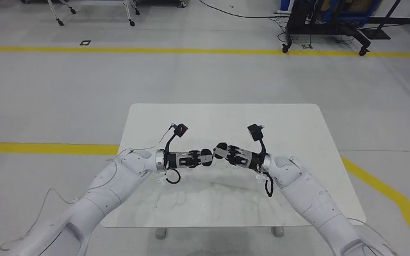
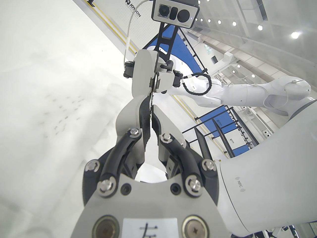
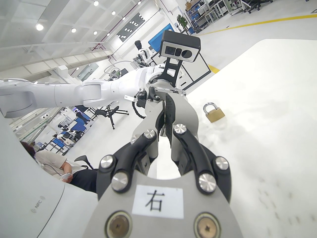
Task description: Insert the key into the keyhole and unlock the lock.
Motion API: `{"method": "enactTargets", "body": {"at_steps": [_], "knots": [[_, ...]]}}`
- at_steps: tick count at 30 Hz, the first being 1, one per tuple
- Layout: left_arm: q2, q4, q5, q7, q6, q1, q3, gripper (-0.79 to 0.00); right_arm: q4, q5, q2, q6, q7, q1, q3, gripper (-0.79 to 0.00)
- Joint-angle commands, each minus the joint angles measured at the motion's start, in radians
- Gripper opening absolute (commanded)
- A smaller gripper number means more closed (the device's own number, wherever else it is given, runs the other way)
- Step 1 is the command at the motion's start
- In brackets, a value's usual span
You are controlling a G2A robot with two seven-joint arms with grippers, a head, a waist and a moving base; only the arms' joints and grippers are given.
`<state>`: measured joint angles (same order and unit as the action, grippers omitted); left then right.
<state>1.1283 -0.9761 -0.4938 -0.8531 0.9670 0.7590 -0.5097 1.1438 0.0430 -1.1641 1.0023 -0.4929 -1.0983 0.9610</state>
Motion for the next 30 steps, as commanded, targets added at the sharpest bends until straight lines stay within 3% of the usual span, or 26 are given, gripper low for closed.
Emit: {"method": "enactTargets", "body": {"at_steps": [1,21,22,23,25,26,27,28,30], "knots": [[0.000,0.002,-0.002,0.002,0.002,-0.001,0.003,-0.785,0.001,0.002,0.000,0.001,0.003,-0.001,0.000,-0.785],[-0.011,0.015,-0.028,0.043,0.043,-0.001,0.007,-0.785,0.002,0.007,0.002,0.008,0.000,-0.003,-0.001,-0.785],[-0.012,0.015,-0.026,0.043,0.043,-0.002,0.008,-0.502,0.001,0.007,0.002,0.008,-0.002,-0.003,-0.002,-0.785],[-0.013,0.013,-0.021,0.045,0.045,-0.002,0.008,-0.283,0.001,0.004,0.002,0.008,-0.003,-0.002,-0.004,-0.785],[-0.014,0.008,-0.015,0.045,0.045,-0.002,0.007,-0.240,0.000,-0.005,0.001,0.010,-0.005,-0.002,-0.006,-0.785],[-0.014,0.006,-0.011,0.045,0.045,-0.001,0.006,-0.182,-0.001,-0.008,0.001,0.010,-0.006,-0.001,-0.007,-0.785],[-0.015,0.004,-0.008,0.045,0.045,0.000,0.005,-0.182,-0.001,-0.012,0.001,0.010,-0.009,0.000,-0.008,-0.785],[-0.015,0.003,-0.004,0.045,0.045,0.001,0.005,-0.077,-0.002,-0.014,0.001,0.010,-0.011,0.001,-0.009,-0.785],[-0.015,0.002,0.000,0.045,0.045,0.001,0.004,-0.123,-0.002,-0.019,0.001,0.010,-0.015,0.002,-0.013,-0.785]]}}
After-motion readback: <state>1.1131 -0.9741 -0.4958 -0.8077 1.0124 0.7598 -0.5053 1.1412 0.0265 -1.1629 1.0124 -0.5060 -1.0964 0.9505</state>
